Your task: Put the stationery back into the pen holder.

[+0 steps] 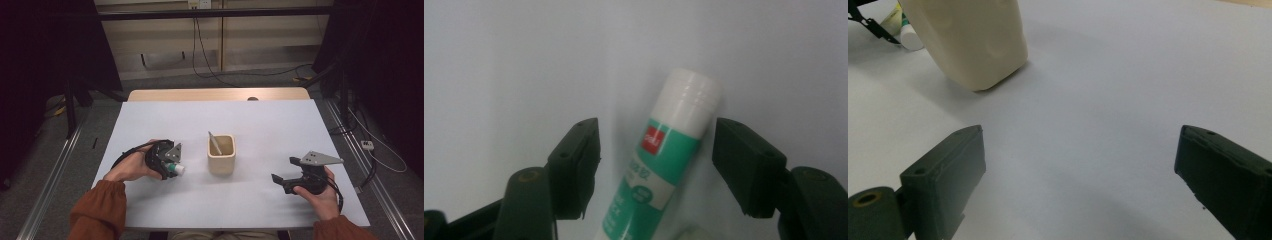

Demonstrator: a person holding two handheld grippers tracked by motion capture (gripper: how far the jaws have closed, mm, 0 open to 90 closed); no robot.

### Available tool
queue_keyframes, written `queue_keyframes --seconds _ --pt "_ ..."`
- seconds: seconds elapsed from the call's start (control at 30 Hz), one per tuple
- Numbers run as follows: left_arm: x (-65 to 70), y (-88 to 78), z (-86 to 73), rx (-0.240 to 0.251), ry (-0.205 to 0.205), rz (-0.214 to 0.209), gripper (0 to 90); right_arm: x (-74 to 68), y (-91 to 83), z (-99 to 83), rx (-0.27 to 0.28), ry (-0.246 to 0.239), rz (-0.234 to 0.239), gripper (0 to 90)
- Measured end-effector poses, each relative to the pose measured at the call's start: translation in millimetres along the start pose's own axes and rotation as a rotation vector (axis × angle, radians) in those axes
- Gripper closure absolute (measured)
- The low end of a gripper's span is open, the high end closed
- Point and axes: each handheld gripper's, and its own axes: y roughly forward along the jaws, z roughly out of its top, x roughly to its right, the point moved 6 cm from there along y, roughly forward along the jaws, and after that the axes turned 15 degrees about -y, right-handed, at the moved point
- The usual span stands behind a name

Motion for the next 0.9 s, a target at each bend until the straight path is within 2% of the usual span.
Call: queue_keyframes --seconds 0.1,0.13,0.2,0.23,0.3,0.37,0.4,0.43,0.53,0.6,0.63,0.7,0.8,0.83,0.9 --pt "1.0 1.9 -0.3 -0.013 0.021 -0.021 39.2 -0.2 0.8 -0.2 0.0 -0.001 0.002 6.2" --pt "1.7 2.5 0.5 -0.006 0.014 -0.023 40.5 0.0 0.9 -0.4 -0.002 -0.001 0.0 6.2" --pt "-0.5 1.4 1.7 -0.011 0.039 -0.009 44.2 0.3 1.0 -0.7 -0.005 0.0 0.0 6.2" --pt "-0.5 1.6 2.2 -0.011 0.036 0.001 46.2 0.3 1.0 -0.6 -0.004 0.0 0.0 6.2" --pt "-0.6 3.9 2.9 0.008 0.035 -0.008 49.3 0.1 1.0 -0.6 -0.003 -0.001 0.001 6.2" --pt "-2.2 3.0 3.0 -0.007 0.049 -0.006 50.8 0.1 0.9 -0.5 -0.003 0.001 0.0 6.2" --pt "-3.5 3.2 3.4 -0.011 0.053 0.001 54.4 0.2 0.9 -0.6 -0.004 0.003 0.0 6.2" --pt "-3.4 4.1 3.5 -0.009 0.041 -0.004 55.9 0.3 0.9 -0.8 -0.005 0.0 0.001 6.2" --pt "-4.1 4.5 4.8 -0.016 0.059 -0.007 56.4 0.2 0.9 -0.8 -0.005 0.0 0.001 6.2" --pt "-1.5 4.8 5.3 -0.031 0.056 -0.007 57.7 0.2 1.1 -0.7 -0.005 -0.001 0.001 6.2" --pt "-2.5 4.8 6.6 -0.037 0.081 -0.006 58.5 0.3 1.2 -0.8 -0.006 0.001 0.001 6.2" --pt "-2.3 5.0 6.8 -0.041 0.083 -0.008 60.5 0.3 1.2 -0.8 -0.006 0.002 0.001 6.2" --pt "-1.2 5.1 5.9 -0.038 0.063 -0.022 62.8 0.4 0.7 -0.6 -0.003 0.005 -0.002 6.0" --pt "-2.8 5.0 7.0 -0.033 0.084 -0.008 63.8 0.7 0.6 -0.7 -0.004 0.005 -0.003 5.9" --pt "-3.5 5.1 7.4 -0.032 0.082 0.002 65.2 0.8 0.8 -0.9 -0.005 0.006 -0.002 5.9"
